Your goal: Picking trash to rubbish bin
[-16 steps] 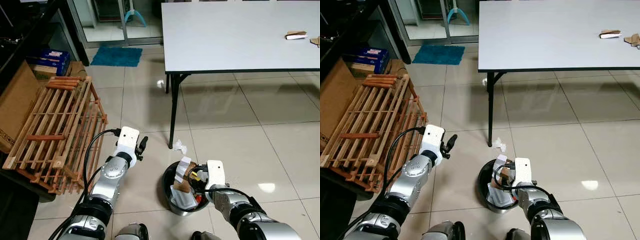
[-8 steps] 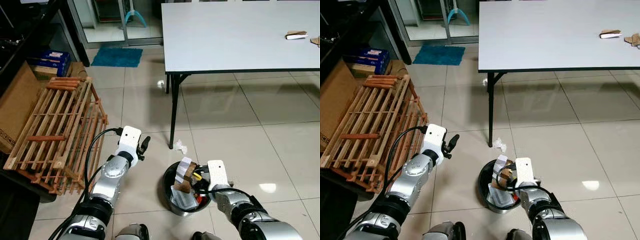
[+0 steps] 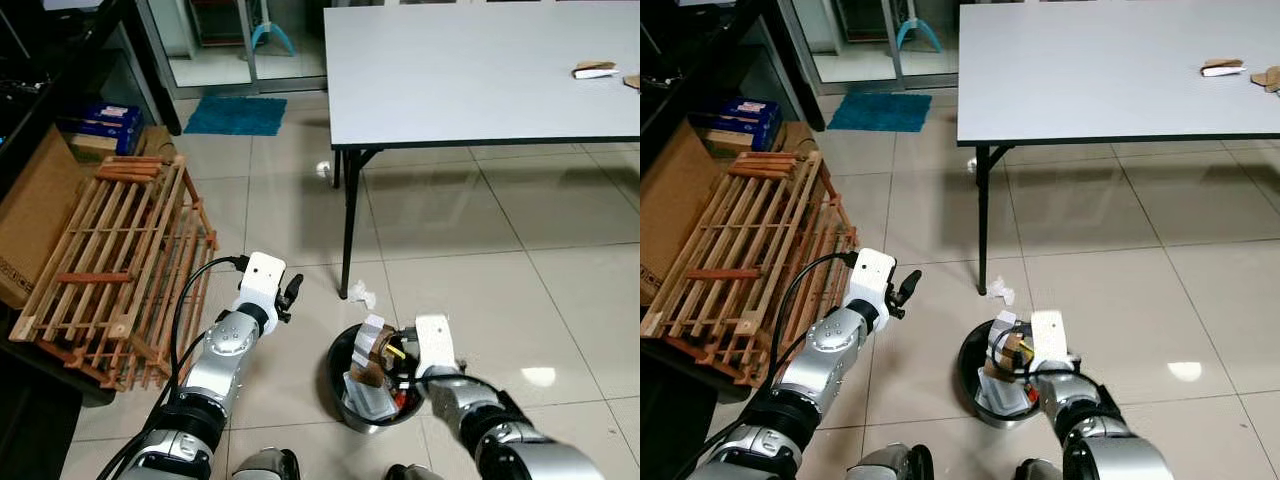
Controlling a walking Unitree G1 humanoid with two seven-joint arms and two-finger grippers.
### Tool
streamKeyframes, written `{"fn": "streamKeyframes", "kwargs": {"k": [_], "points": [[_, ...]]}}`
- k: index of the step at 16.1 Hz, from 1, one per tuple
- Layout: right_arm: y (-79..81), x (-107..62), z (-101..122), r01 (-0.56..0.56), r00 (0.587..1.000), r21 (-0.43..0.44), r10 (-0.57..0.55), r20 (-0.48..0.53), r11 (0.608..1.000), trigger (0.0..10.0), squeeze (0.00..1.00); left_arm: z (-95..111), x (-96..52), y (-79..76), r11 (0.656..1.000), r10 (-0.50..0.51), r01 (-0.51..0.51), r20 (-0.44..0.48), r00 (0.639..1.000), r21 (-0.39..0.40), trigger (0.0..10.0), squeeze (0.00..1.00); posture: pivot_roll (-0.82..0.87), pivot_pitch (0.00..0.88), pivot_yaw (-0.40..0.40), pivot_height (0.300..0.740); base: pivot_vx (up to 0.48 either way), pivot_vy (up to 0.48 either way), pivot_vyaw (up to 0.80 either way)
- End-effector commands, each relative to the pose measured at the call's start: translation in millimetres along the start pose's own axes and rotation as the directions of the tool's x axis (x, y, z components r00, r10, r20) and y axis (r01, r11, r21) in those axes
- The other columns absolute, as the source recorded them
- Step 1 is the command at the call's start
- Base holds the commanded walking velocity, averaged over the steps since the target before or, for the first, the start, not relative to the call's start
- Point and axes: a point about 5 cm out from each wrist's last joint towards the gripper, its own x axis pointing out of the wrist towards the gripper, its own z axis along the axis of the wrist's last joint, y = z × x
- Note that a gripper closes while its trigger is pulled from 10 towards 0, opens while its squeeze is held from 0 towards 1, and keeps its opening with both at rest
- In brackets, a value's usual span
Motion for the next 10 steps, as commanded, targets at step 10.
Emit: {"fn": "streamKeyframes", "kwargs": {"k": [10], "points": [[2.1,0.2,14,-0.019,0.999,0.144,0.014,0.033,0.989,10.0,0.0,1,-0.4,-0.7,1.0,-0.013,0.014,-0.004,1.0,0.014,10.0,0.0,0.03,0.079,0.073,0.72,0.0,0.0,0.0]]}}
